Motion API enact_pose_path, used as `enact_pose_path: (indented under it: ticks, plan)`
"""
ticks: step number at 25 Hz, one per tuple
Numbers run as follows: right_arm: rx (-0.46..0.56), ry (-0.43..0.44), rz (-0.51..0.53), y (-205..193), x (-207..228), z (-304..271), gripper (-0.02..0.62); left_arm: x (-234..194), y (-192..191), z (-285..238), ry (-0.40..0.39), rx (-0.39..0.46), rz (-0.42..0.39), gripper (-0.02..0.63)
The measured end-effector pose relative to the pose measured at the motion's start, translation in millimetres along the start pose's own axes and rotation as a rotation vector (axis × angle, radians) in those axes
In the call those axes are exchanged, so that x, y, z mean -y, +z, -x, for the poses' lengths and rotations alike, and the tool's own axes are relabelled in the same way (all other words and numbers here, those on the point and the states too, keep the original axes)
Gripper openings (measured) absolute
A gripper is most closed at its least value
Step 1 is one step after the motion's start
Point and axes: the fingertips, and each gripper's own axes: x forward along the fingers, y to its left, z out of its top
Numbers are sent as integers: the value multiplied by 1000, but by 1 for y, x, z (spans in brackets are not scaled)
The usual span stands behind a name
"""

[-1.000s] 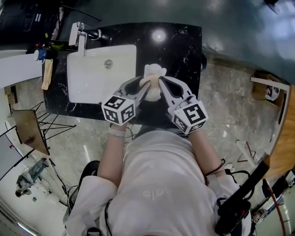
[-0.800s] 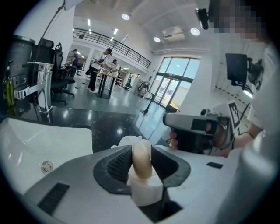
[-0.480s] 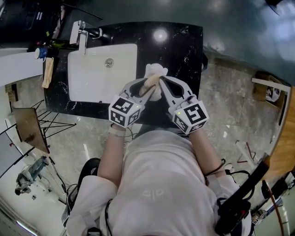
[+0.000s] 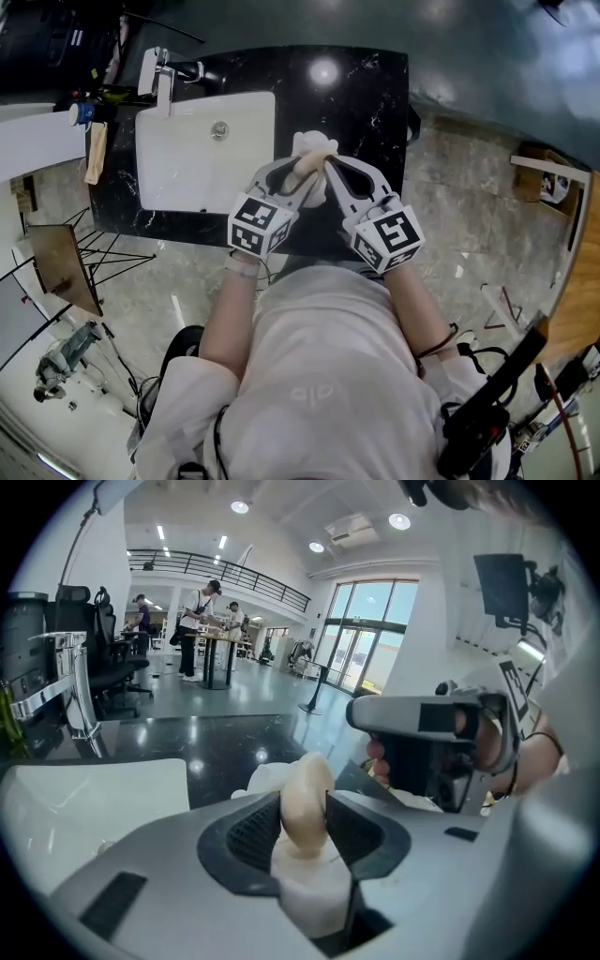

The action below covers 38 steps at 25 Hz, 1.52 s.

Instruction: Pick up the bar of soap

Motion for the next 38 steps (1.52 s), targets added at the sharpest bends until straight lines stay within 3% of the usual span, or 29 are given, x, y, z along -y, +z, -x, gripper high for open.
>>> enact_pose_path:
  ticks: [8, 28, 38]
  plan:
    - [2, -5, 5, 2, 0, 1, 17, 1, 2, 2, 22, 19, -18, 132]
    - [-13, 35, 11, -1, -12, -3, 17, -11, 10, 33, 7, 163, 212, 120]
    - [-23, 70, 25, -3, -24, -5, 17, -13, 12, 48, 26, 209, 256, 120]
